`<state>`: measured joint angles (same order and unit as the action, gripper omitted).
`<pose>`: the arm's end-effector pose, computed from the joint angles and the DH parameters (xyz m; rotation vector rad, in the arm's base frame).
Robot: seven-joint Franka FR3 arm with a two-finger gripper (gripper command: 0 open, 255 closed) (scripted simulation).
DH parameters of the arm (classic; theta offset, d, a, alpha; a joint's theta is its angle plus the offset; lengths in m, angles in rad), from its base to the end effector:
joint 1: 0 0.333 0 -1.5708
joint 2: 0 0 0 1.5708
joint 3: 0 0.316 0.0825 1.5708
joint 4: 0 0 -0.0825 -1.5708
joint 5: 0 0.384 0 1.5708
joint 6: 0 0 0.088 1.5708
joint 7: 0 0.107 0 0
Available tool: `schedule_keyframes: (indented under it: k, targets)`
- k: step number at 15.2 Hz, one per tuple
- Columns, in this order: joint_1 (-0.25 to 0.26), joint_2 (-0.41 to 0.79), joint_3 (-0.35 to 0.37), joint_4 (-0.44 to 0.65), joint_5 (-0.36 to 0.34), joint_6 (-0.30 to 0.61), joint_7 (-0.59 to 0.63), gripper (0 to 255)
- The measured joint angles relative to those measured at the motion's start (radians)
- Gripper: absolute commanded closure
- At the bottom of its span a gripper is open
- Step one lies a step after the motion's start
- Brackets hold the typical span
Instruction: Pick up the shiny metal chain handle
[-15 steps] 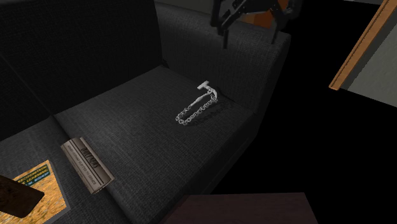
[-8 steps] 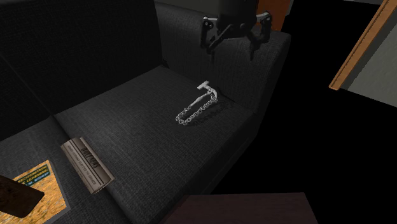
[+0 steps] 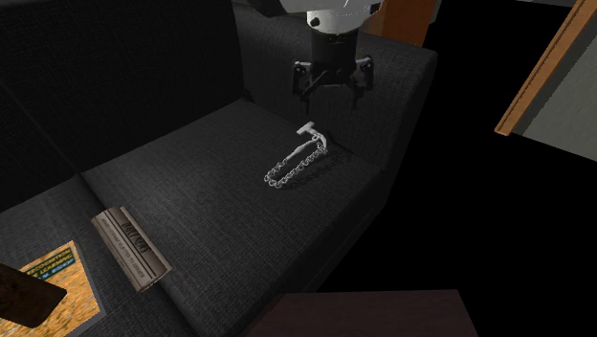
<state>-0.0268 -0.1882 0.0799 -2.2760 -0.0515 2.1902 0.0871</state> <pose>0.4944 0.0254 0.4431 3.0862 -0.0106 0.1628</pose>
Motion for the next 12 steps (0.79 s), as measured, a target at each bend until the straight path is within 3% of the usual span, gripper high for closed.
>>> schedule_keyframes:
  k: [12]
  targets:
    - [0.007, 0.461, 0.000, 0.268, -0.074, 0.168, 0.147, 0]
